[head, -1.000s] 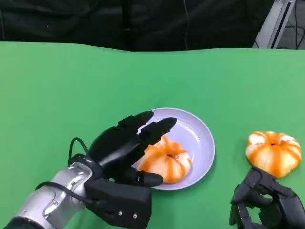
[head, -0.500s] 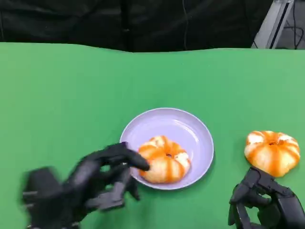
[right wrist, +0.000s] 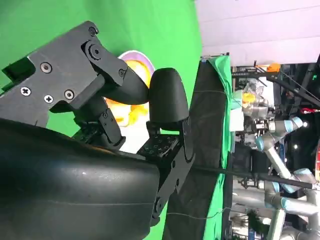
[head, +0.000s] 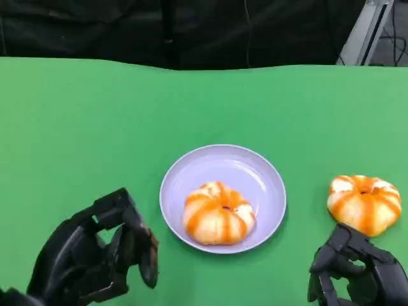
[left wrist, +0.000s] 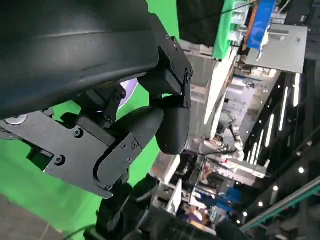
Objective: Grasp the bread from the table and place it into the plate.
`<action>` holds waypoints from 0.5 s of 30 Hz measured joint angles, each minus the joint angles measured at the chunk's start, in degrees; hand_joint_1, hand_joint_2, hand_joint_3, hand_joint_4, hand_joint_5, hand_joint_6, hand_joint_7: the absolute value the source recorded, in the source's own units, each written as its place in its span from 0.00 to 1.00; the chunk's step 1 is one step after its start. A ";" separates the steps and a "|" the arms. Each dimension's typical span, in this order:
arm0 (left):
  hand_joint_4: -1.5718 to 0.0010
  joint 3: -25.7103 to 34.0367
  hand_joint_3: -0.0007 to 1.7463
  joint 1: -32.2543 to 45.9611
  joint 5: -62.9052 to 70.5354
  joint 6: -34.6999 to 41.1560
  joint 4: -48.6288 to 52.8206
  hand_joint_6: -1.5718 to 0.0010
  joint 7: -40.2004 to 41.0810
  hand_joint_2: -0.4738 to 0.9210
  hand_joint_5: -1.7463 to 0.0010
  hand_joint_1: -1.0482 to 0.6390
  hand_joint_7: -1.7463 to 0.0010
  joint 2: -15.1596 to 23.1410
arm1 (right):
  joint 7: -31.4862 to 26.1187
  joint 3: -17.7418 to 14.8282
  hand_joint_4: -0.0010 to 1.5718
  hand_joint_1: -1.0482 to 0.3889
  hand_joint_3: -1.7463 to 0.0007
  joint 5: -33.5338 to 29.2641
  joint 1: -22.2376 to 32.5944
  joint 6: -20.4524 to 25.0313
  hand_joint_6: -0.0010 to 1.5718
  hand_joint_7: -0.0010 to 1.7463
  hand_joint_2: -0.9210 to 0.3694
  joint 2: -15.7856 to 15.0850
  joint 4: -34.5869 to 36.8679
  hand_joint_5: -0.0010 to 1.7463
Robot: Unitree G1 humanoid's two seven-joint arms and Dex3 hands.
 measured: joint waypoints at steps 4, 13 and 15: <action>0.42 1.80 0.56 2.42 -0.76 0.10 -0.06 0.53 -3.01 0.85 0.00 0.51 0.00 -0.01 | 0.01 -0.01 0.52 0.62 0.26 0.00 0.03 0.00 0.46 0.92 0.33 -0.01 -0.16 1.00; 0.42 6.68 0.54 5.14 -2.92 0.34 7.28 0.52 -11.34 0.86 0.00 0.51 0.00 0.19 | 0.05 -0.18 0.53 0.62 0.24 0.09 -0.18 0.24 0.47 0.91 0.33 -0.07 -0.18 1.00; 0.42 7.14 0.54 5.06 -2.90 0.34 8.36 0.52 -12.34 0.86 0.00 0.51 0.00 0.20 | 0.06 -0.19 0.53 0.62 0.24 0.09 -0.18 0.28 0.47 0.91 0.33 -0.10 -0.18 1.00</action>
